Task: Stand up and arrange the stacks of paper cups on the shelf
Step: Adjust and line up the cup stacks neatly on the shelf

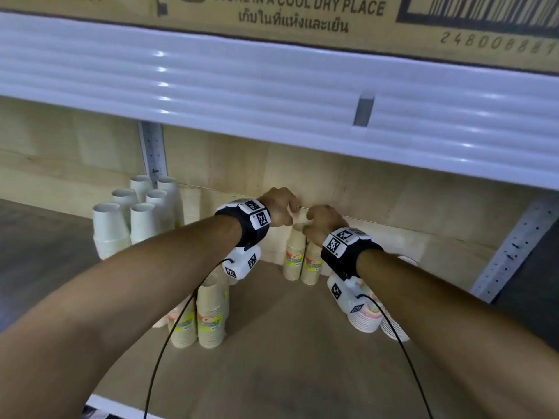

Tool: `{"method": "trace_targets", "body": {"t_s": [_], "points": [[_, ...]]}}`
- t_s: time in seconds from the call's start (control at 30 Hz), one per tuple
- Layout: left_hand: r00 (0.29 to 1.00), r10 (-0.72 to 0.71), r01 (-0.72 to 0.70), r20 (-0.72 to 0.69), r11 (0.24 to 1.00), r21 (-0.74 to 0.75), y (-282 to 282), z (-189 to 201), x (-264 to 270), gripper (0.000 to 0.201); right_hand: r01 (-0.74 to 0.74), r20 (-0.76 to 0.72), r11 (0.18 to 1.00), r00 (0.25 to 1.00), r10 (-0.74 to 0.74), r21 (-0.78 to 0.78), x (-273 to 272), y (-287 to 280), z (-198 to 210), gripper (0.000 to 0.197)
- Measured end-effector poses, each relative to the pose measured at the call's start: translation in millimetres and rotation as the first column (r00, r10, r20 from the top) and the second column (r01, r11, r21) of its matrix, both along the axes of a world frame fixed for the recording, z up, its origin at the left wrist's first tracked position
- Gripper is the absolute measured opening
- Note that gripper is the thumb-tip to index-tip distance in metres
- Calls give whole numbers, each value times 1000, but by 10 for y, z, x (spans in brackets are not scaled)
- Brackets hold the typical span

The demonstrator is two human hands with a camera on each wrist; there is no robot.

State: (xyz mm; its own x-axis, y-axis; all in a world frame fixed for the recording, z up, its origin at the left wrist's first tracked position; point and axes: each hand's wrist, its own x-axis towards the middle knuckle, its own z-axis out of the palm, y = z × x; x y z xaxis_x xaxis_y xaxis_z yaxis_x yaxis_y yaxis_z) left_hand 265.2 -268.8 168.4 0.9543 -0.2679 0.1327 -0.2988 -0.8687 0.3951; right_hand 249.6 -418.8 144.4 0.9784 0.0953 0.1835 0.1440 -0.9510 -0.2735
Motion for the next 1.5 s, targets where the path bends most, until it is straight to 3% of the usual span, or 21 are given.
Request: {"method": "trace_targets", "body": {"t_s": [0.37, 0.57, 0.73, 0.9, 1.13, 1.3, 1.5], "points": [[990, 108, -90, -95, 979, 182, 726, 393, -579, 38, -259, -87, 965, 961, 262, 48, -496, 816, 194, 30], [965, 154, -97, -213, 962, 255, 1068, 418, -962, 25, -392, -189, 919, 900, 392, 40, -825, 1232, 237, 30], [940, 205, -106, -272, 935, 337, 1253, 329, -1173, 25, -437, -276, 899, 860, 428, 32, -1036, 1429, 175, 32], [911, 236, -116, -337, 933, 340, 1384, 135, -1277, 27, -461, -249, 887, 859, 448, 5, -1144, 1492, 81, 20], [894, 206, -70, -399, 942, 329, 1443, -86, -1403, 29, -505, -288, 863, 822, 491, 28, -1104, 1559, -73, 28], [901, 178, -68, -396, 959, 276, 1480, -196, -1453, 33, -499, -270, 866, 829, 490, 40, -1112, 1579, -115, 19], [914, 190, -79, -359, 950, 301, 1456, -186, -1509, 30, -498, -268, 866, 831, 488, 33, -1103, 1565, -131, 24]]}}
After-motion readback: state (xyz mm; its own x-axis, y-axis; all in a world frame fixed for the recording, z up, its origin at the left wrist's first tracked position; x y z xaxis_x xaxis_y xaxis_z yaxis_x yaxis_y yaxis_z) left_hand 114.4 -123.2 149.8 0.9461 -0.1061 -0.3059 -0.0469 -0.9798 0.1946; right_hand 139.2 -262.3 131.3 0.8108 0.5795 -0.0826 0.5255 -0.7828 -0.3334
